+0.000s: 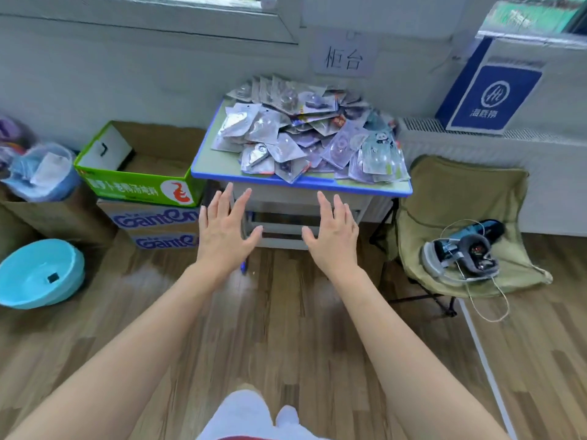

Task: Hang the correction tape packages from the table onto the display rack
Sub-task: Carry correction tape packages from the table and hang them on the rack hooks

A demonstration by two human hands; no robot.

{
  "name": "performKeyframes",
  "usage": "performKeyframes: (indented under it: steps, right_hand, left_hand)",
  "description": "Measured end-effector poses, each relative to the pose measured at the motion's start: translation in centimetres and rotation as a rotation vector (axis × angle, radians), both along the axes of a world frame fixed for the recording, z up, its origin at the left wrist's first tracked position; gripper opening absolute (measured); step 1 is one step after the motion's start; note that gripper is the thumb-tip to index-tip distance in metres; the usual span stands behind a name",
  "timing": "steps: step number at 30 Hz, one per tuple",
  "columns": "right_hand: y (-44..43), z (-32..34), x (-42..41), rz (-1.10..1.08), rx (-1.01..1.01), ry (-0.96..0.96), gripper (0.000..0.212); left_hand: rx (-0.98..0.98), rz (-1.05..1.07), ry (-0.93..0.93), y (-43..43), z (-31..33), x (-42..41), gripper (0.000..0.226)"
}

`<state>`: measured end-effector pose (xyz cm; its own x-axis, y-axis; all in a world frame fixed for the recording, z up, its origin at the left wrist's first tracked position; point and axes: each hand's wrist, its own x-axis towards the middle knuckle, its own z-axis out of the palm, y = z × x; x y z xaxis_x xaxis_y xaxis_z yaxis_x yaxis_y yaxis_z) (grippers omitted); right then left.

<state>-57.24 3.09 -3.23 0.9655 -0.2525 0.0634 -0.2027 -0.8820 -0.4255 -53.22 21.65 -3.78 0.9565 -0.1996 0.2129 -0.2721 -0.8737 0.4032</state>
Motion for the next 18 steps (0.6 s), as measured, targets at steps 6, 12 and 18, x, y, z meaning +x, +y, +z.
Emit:
performKeyframes:
  steps: [6,12,18]
  right_hand:
    - [-2.6,-0.7,12.3,-0.023,0.005,0.031,0.07]
    - [-3.5,-0.8,26.0,-0.085,0.035,0.031,0.07]
    - [-4.1,-0.9,36.1,-0.073,0.07,0.078,0.072]
  left_hand:
    - [0.028,-0.022,0.025,-2.1,-1.1,13.0,0.069]
    - [0.005,-0.062,0.014,-3.4,-1.0,27.2,0.069]
    - [0.006,-0.065,0.063,-4.3,-2.1,37.1,0.067]
